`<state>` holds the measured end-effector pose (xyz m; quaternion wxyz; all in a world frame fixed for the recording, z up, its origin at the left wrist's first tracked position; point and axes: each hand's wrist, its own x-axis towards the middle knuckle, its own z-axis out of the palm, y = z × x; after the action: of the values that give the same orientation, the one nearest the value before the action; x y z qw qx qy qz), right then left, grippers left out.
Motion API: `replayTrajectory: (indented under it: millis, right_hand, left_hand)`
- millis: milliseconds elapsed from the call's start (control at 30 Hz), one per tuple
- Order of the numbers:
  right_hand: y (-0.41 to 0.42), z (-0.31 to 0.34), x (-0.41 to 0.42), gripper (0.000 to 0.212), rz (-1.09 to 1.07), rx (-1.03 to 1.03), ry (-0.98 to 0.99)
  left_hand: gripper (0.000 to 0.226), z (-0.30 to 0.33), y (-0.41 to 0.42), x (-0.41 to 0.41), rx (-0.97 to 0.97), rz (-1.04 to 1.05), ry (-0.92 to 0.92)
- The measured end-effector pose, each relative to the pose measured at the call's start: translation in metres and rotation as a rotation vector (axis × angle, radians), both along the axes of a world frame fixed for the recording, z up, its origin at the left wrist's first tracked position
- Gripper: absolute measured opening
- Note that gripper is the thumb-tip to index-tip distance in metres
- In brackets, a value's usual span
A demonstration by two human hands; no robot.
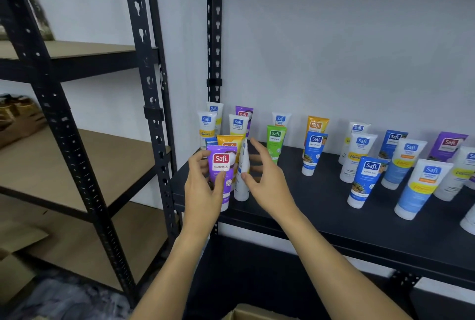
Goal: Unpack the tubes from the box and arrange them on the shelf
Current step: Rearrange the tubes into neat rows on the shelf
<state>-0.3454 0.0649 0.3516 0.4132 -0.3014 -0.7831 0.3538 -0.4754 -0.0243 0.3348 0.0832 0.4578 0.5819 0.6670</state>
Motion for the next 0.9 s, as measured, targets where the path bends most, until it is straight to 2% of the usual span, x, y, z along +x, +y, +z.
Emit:
replayTrajectory:
  millis: [233, 400, 600, 900]
  right_hand:
    - [-0.002, -0.007, -0.004, 0.075, 0.004, -0.032, 0.027]
    - [0.001, -0.012, -0.006, 0.075, -0.004, -0.063, 0.016]
    - [0.001, -0.016, -0.006, 0.079, -0.047, -0.057, 0.029]
    - [-0.001, -0.015, -0.003, 0.081, -0.073, -0.059, 0.036]
  left_hand:
    - [0.058, -0.016, -0.002, 0.007, -0.002, 0.04, 0.011]
    - [0.072, -0.022, -0.005, 0.01, 0.001, 0.058, -0.012]
    - [0.066, -0.031, -0.004, 0.008, -0.004, 0.066, 0.058]
    - [0.081, -0.038, -0.002, 0.008, -0.028, 0.035, 0.031]
